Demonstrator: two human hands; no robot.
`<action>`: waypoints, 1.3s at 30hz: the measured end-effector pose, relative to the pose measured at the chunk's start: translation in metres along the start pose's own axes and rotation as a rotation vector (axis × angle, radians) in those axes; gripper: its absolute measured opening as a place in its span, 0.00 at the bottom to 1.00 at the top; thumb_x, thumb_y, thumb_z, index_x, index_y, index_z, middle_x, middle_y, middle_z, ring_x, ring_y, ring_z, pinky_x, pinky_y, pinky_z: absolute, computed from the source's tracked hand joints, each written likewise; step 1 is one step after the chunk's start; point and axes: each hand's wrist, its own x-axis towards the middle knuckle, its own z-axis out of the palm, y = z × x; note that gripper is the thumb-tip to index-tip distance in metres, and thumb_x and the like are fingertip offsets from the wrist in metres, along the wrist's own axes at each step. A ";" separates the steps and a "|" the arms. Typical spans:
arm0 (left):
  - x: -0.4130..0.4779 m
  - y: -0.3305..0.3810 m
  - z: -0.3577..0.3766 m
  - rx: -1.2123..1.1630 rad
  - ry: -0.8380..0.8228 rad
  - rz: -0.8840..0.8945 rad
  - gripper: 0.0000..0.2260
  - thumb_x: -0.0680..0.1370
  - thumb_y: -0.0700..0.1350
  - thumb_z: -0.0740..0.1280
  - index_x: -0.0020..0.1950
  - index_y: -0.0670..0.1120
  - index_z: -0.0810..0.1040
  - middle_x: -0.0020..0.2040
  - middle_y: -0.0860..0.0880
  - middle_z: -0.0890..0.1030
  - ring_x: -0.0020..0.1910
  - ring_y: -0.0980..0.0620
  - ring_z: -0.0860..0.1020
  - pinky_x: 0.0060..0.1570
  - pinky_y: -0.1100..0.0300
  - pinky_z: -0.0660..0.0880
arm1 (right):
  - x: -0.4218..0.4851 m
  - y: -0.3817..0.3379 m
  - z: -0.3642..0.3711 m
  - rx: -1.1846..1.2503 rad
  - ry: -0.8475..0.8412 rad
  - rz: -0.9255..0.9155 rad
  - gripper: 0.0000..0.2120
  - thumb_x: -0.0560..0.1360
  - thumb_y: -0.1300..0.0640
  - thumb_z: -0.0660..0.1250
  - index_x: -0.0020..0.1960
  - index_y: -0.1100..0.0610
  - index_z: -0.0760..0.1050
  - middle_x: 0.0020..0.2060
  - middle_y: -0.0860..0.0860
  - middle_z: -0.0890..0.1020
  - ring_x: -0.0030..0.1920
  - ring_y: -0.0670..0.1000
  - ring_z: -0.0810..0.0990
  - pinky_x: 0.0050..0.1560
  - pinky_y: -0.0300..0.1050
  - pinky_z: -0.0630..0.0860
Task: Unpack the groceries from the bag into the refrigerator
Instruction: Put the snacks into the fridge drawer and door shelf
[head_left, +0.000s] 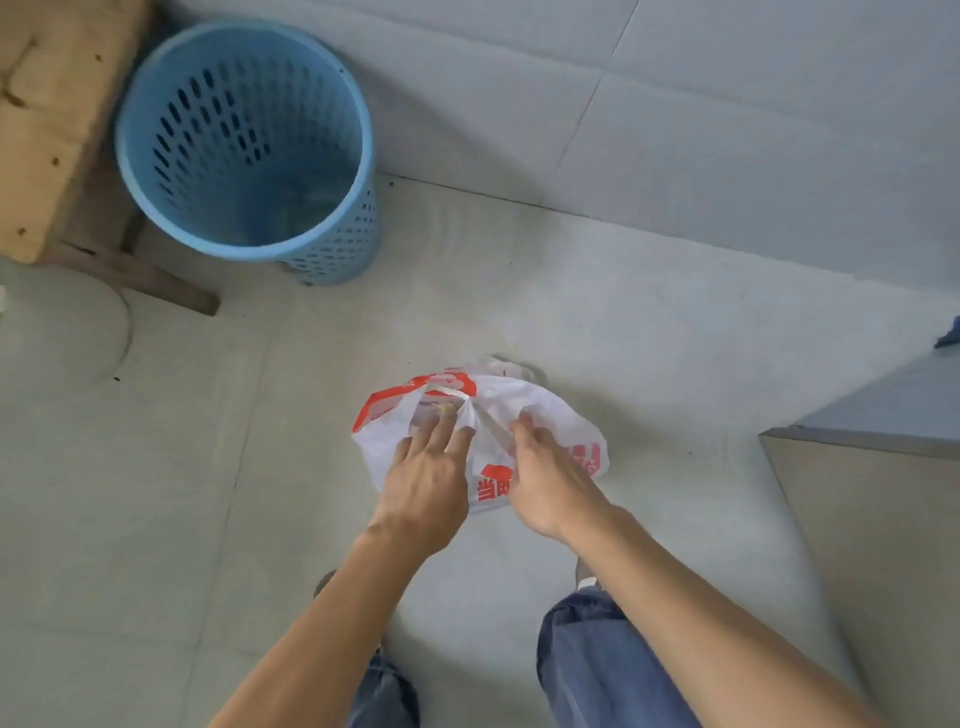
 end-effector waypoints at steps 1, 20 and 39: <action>0.019 -0.007 0.017 0.024 0.045 0.040 0.25 0.78 0.40 0.61 0.75 0.46 0.63 0.78 0.45 0.61 0.76 0.43 0.61 0.70 0.49 0.64 | 0.021 0.006 0.006 -0.006 0.025 -0.017 0.26 0.78 0.63 0.60 0.75 0.55 0.60 0.69 0.58 0.71 0.63 0.60 0.76 0.57 0.53 0.75; 0.005 -0.035 0.159 -0.114 -0.240 -0.242 0.14 0.83 0.46 0.58 0.69 0.49 0.71 0.60 0.49 0.79 0.52 0.51 0.81 0.56 0.59 0.78 | 0.137 0.038 0.094 0.019 0.012 -0.082 0.20 0.79 0.60 0.65 0.69 0.55 0.68 0.62 0.54 0.78 0.59 0.56 0.79 0.58 0.49 0.78; 0.077 -0.041 0.138 -0.213 0.022 -0.415 0.13 0.80 0.50 0.59 0.60 0.45 0.73 0.52 0.46 0.78 0.47 0.43 0.79 0.38 0.54 0.71 | 0.179 0.032 0.022 -0.193 -0.002 -0.094 0.17 0.76 0.53 0.63 0.30 0.50 0.62 0.28 0.47 0.67 0.39 0.56 0.72 0.29 0.43 0.59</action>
